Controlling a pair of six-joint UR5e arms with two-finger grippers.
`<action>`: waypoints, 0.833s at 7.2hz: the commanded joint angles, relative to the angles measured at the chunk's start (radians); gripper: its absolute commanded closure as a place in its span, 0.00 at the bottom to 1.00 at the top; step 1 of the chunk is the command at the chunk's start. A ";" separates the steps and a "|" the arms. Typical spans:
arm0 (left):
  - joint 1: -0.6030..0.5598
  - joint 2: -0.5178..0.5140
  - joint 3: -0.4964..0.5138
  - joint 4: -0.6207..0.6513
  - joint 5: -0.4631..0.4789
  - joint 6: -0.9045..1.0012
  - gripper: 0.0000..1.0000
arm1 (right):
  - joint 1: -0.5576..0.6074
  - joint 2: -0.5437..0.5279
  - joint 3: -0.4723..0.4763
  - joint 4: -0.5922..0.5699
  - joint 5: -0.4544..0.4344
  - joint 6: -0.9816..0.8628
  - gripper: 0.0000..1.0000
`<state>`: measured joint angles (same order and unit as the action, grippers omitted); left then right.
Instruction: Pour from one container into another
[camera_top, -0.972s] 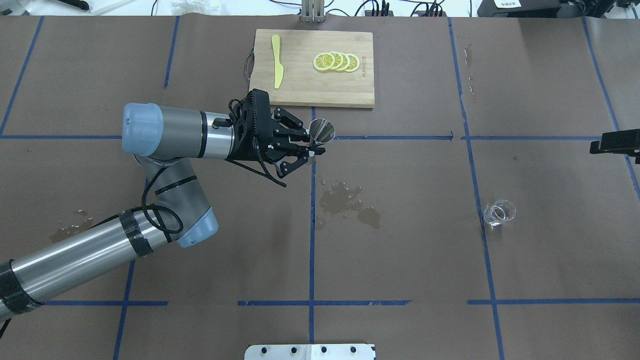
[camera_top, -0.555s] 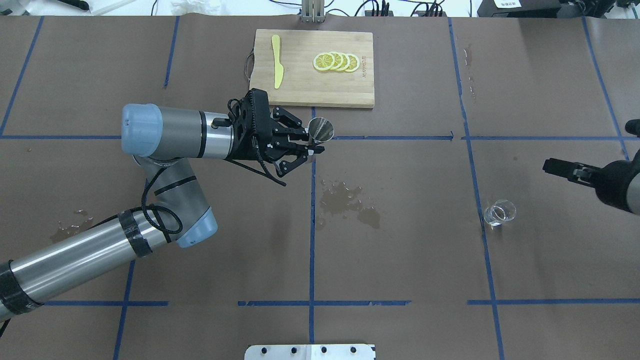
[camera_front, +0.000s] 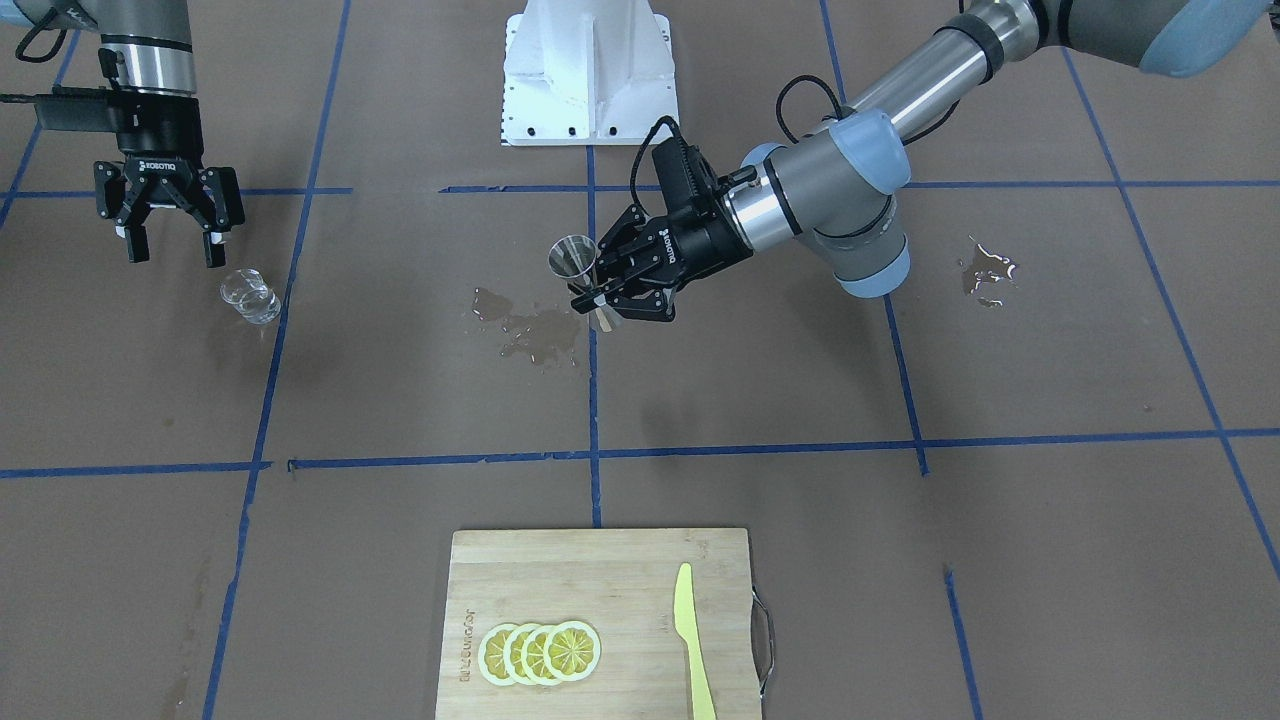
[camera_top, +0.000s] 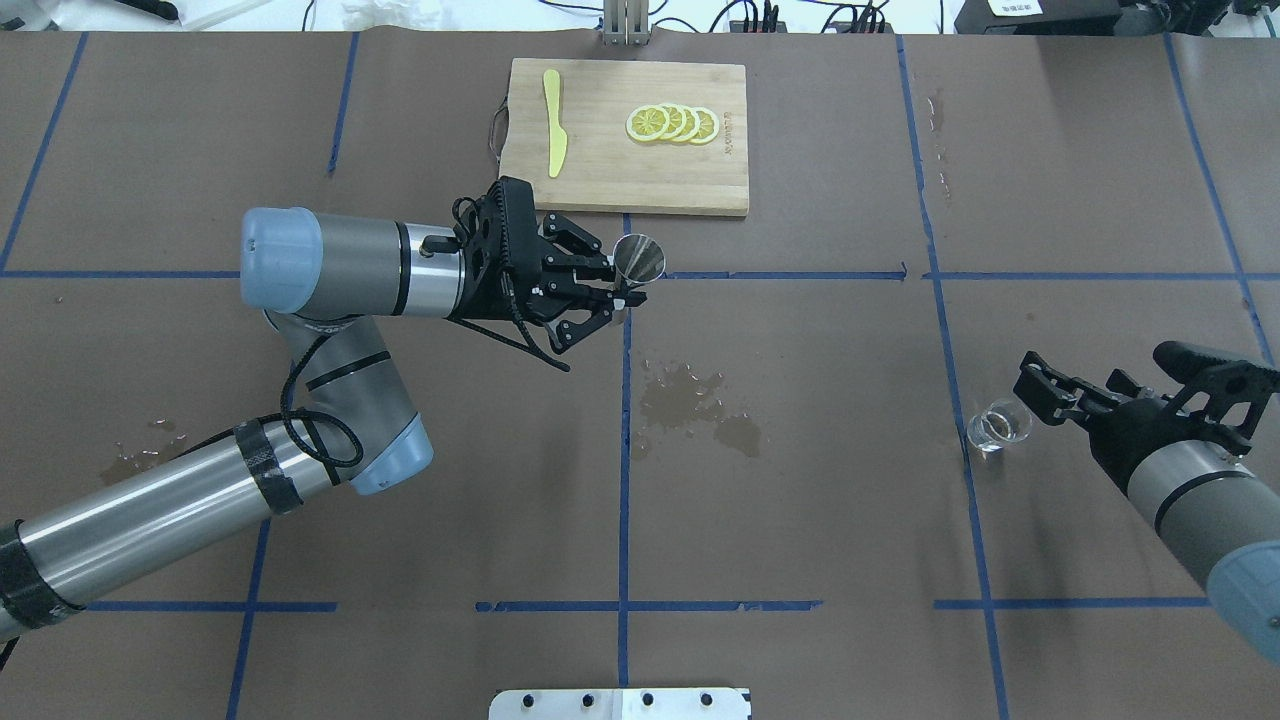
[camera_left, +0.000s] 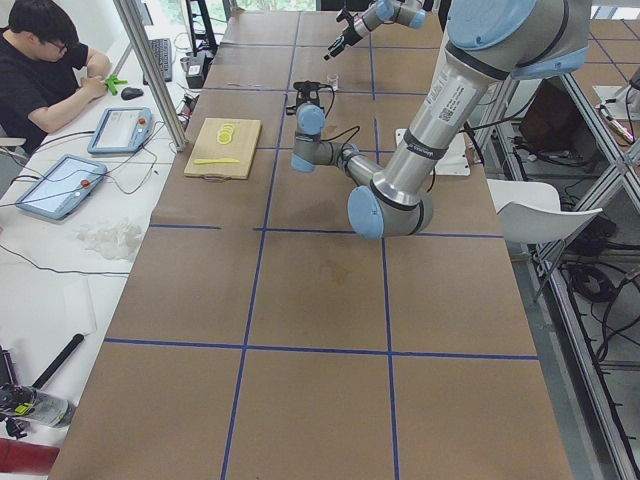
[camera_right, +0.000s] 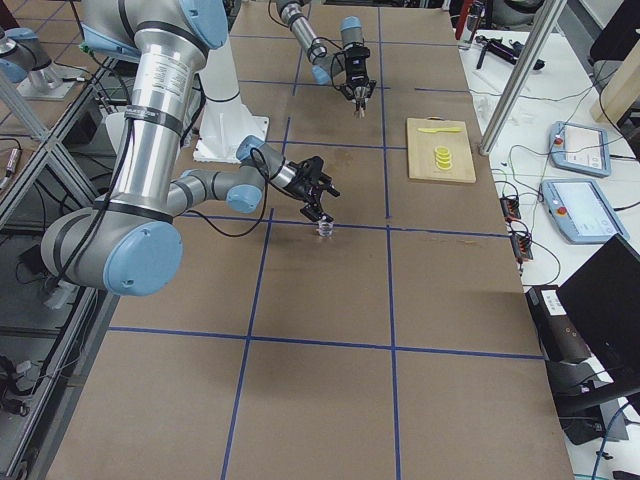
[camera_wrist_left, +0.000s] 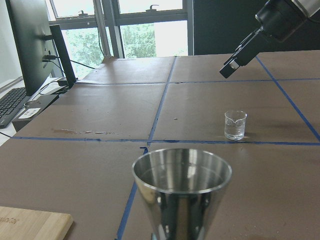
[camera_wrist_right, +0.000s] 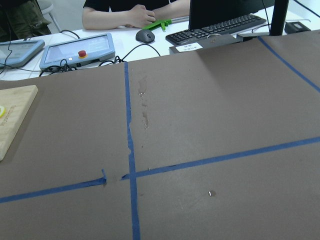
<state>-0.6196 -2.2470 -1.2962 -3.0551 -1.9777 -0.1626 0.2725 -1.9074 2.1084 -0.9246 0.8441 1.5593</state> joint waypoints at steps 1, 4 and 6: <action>0.000 0.001 0.000 -0.002 0.005 0.000 1.00 | -0.090 0.046 -0.097 0.000 -0.222 0.060 0.00; 0.000 0.003 0.000 -0.005 0.007 0.000 1.00 | -0.136 0.074 -0.191 -0.002 -0.345 0.061 0.00; 0.000 0.009 -0.002 -0.007 0.007 0.000 1.00 | -0.148 0.099 -0.208 -0.057 -0.373 0.053 0.00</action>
<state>-0.6197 -2.2420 -1.2965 -3.0611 -1.9713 -0.1626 0.1318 -1.8241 1.9117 -0.9398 0.4894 1.6160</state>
